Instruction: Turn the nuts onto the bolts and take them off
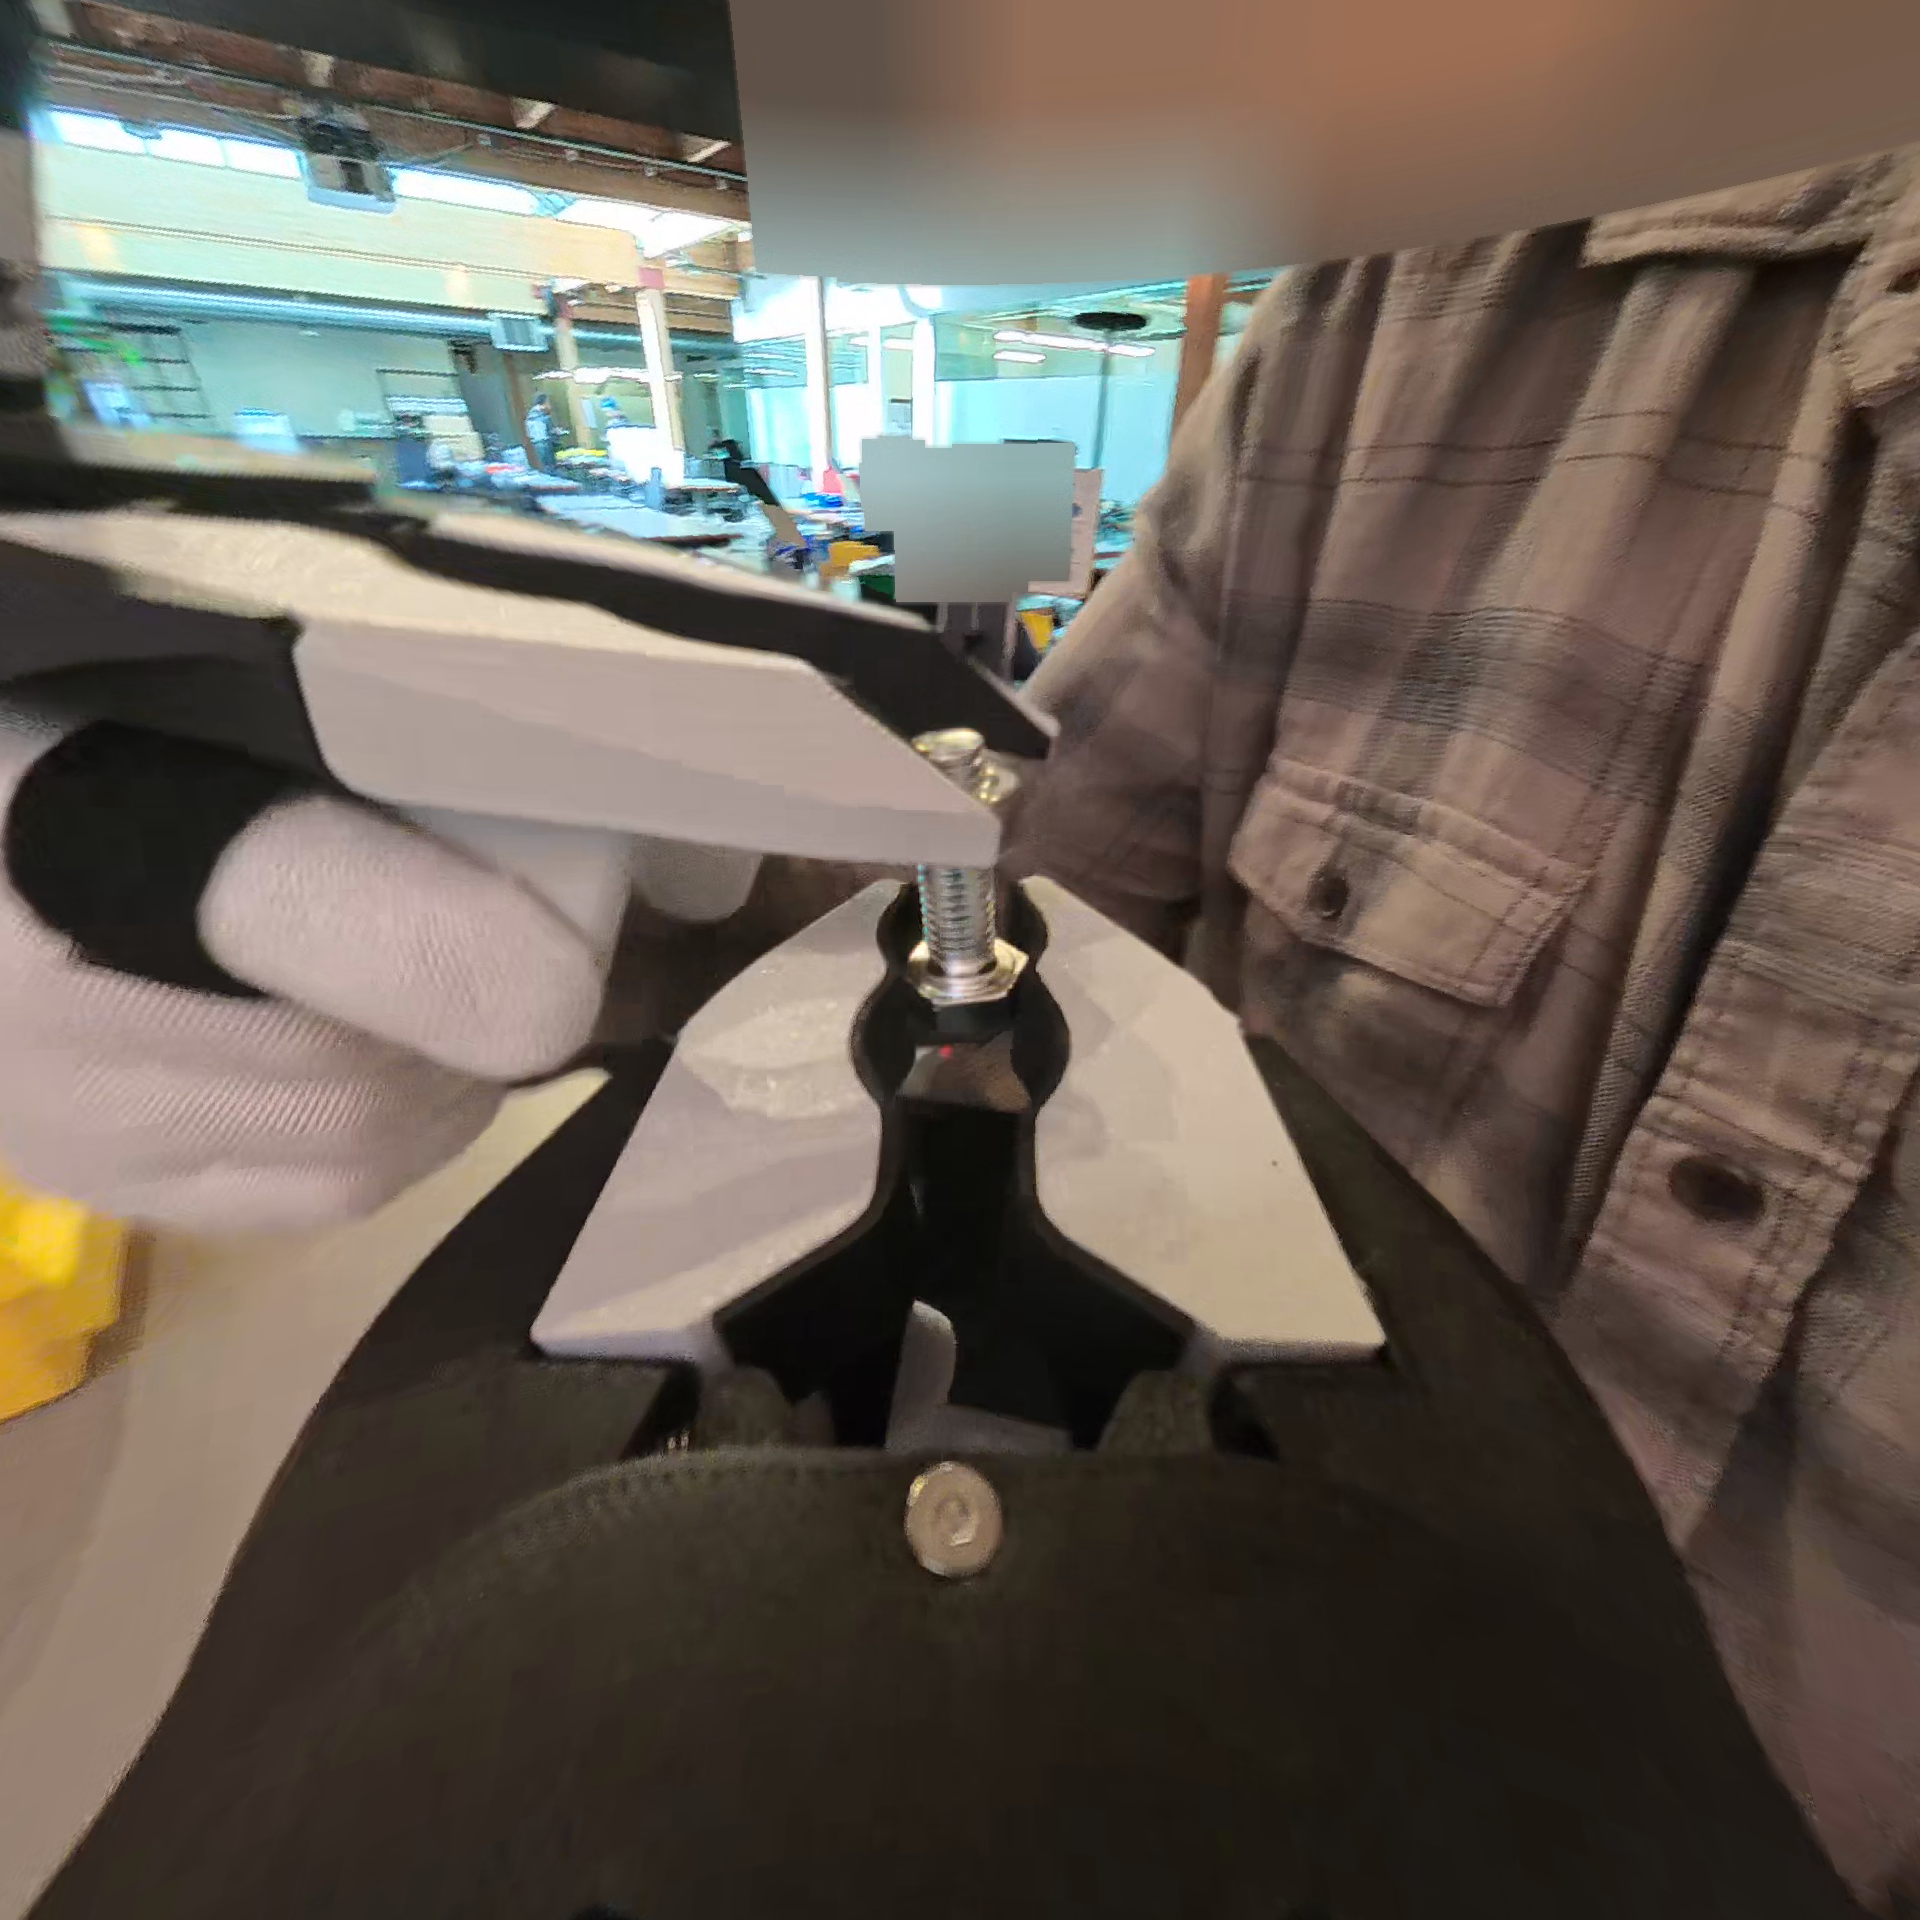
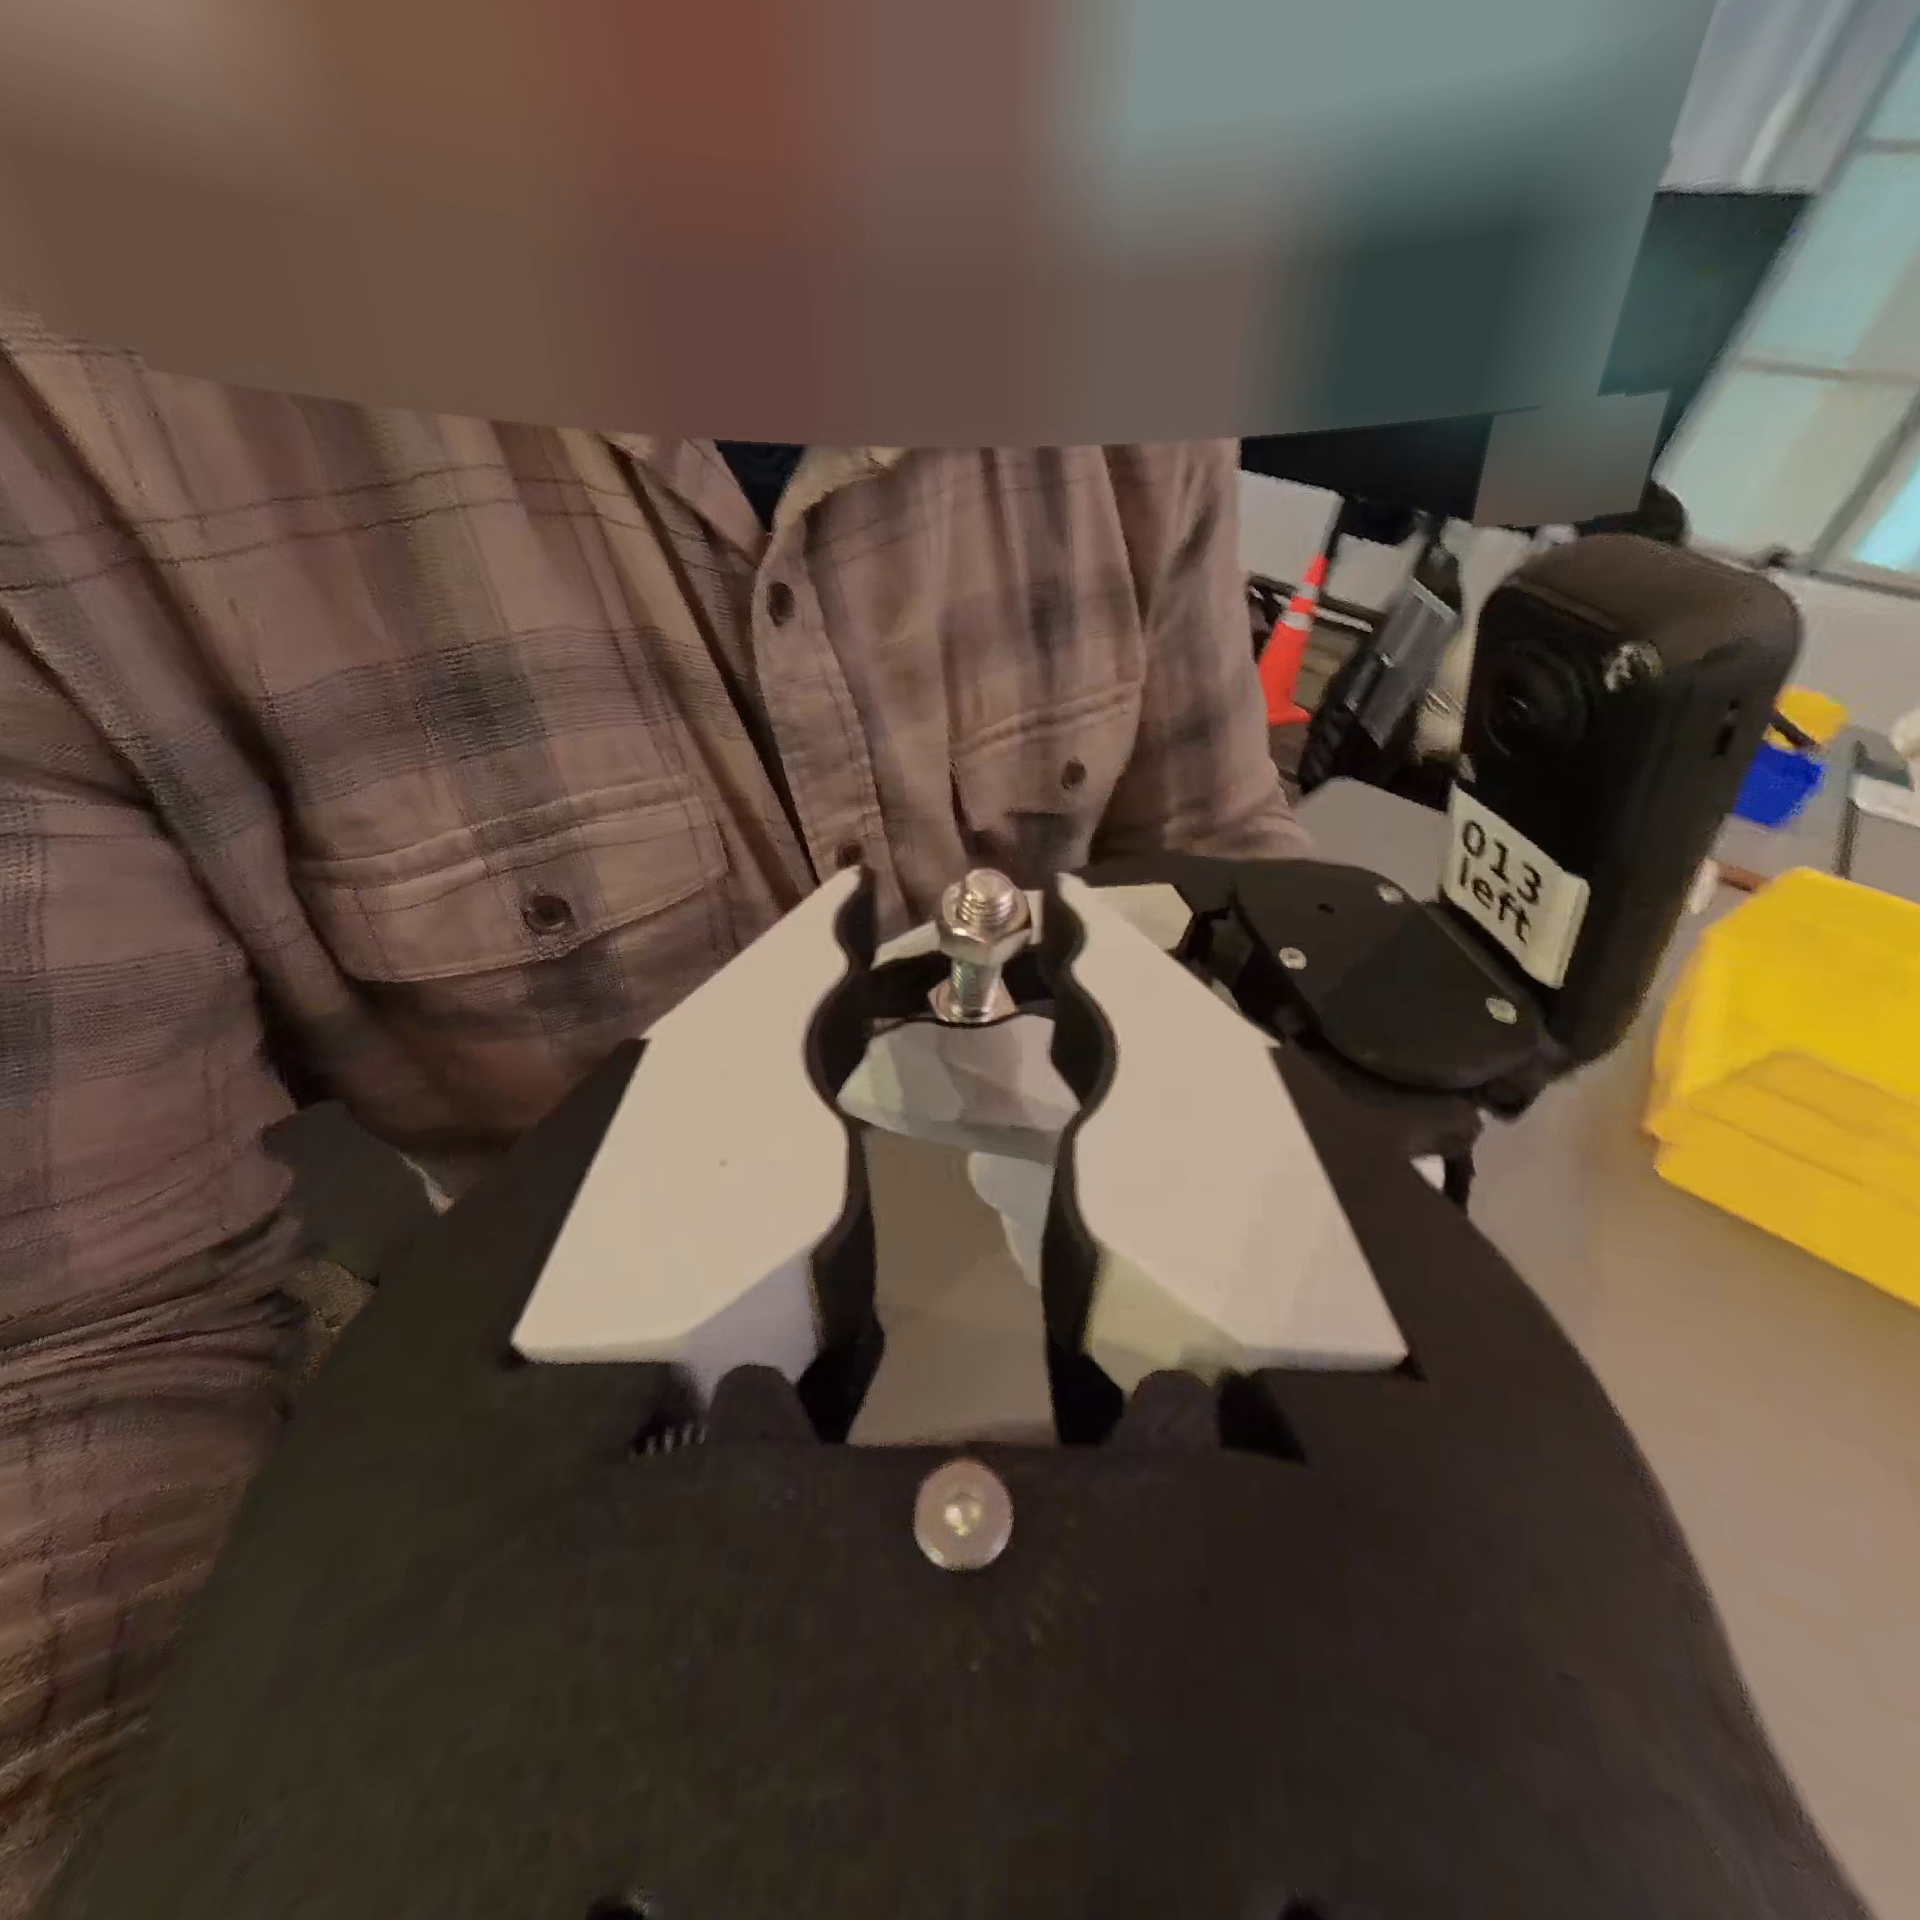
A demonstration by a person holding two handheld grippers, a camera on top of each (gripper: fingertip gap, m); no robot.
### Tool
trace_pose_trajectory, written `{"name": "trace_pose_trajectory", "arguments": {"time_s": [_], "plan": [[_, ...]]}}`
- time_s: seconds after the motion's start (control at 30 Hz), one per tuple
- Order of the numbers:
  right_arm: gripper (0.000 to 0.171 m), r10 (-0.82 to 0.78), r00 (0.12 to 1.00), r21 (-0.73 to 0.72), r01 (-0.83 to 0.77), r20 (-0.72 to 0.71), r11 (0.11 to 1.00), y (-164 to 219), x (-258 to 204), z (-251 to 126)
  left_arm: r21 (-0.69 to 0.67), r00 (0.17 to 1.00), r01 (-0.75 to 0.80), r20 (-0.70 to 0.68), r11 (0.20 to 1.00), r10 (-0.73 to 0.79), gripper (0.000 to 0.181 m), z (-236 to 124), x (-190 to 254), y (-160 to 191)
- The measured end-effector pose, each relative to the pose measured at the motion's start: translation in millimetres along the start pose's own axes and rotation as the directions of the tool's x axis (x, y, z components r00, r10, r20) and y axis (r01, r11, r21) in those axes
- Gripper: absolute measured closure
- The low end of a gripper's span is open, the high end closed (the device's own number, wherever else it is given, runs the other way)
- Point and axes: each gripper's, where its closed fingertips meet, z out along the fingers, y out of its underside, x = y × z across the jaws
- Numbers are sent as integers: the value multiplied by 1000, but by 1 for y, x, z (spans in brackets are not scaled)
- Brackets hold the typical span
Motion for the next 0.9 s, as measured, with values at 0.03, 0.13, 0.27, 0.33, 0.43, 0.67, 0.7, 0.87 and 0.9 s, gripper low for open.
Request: {"name": "trace_pose_trajectory", "arguments": {"time_s": [0.03, 0.13, 0.27, 0.33, 0.43, 0.67, 0.7, 0.87, 0.9], "plan": [[133, 19, 998, -40, -22, -56, 999, 4, 5, -5, -12, 999, -1, 37, 1000, 2, 165, -4, -8, 3], [124, 85, 972, -166, -124, -221, 978, 15, 16, -27, -18, 985, 6, 174, 1000, -3, 165, -18, -40, 14], [123, 140, 913, -323, -274, -382, 906, 31, 26, -57, -40, 929, 6, 370, 999, 9, 166, -39, -86, 44], [122, 154, 884, -373, -337, -442, 865, 39, 32, -69, 0, 893, 2, 450, 1000, -1, 166, -51, -103, 51], [122, 179, 840, -424, -428, -512, 798, 54, 42, -82, 60, 855, -27, 518, 998, -8, 166, -63, -116, 57], [122, 192, 789, -491, -531, -584, 690, 81, 64, -90, 49, 813, -1, 581, 999, -27, 166, -70, -133, 84], [122, 189, 786, -492, -534, -589, 687, 80, 68, -90, 46, 812, -6, 583, 999, -22, 166, -70, -134, 84], [135, 148, 671, -496, -662, -727, 562, 96, 95, -108, 24, 776, -36, 631, 999, 13, 166, -73, -140, 84], [137, 168, 652, -484, -689, -740, 539, 98, 96, -108, 17, 775, -31, 632, 999, 13, 166, -72, -140, 85]]}}
